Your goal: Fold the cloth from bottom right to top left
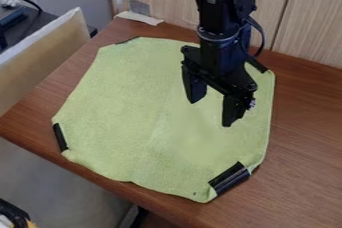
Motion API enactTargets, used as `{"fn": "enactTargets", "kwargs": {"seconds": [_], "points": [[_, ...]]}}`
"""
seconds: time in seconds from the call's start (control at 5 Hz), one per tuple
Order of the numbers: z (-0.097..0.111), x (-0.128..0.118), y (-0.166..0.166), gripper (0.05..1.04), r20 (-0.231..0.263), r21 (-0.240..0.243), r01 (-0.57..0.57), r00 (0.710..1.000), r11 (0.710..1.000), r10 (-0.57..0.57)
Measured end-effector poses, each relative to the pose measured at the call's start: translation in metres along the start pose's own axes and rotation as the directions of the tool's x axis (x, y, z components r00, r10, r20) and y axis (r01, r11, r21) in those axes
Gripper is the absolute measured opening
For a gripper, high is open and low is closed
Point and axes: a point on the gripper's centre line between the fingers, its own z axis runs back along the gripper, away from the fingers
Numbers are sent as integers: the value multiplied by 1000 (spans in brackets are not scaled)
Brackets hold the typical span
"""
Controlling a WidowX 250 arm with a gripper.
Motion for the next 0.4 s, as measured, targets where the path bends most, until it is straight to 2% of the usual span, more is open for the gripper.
{"fn": "enactTargets", "kwargs": {"seconds": [0.4], "points": [[-14,-15,-13,1001,-74,10,20,997,1000,-20]]}}
